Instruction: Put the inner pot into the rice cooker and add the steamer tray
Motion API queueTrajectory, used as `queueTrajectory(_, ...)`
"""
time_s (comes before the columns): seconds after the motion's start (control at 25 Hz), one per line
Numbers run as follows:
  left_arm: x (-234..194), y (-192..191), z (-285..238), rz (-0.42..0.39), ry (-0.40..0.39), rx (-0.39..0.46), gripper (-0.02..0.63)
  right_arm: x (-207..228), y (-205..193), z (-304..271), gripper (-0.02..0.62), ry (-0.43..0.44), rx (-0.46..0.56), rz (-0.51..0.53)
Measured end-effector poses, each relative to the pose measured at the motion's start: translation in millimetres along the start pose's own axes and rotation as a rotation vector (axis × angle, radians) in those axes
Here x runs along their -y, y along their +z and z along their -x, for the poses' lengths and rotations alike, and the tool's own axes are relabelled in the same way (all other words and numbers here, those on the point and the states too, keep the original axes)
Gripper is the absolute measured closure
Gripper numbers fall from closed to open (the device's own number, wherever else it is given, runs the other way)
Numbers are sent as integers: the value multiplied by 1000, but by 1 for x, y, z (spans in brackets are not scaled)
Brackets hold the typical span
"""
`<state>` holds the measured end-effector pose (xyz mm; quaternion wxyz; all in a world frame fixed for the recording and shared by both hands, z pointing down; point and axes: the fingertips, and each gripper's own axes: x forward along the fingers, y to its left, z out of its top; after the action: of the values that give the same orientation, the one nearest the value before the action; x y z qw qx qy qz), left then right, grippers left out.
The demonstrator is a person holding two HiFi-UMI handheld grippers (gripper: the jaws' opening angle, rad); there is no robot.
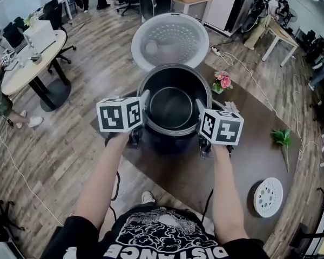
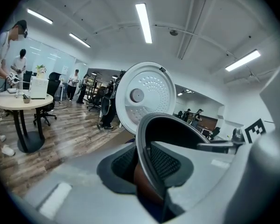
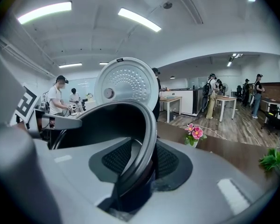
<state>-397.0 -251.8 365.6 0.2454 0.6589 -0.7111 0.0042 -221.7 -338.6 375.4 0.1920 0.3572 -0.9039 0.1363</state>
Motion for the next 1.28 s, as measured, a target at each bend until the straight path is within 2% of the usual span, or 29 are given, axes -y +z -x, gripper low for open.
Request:
queueTrajectory(0.48, -9, -34, -22, -14, 2, -69, 509, 11, -27, -15, 465, -34, -56, 1)
queueTrajectory(0.72, -10, -41, -26, -18, -4, -72, 508, 11, -30, -18, 460, -32, -55, 5)
queueTrajectory(1.28, -16, -43, -30, -91, 16, -69, 485, 11, -36, -26, 451, -92, -68, 33)
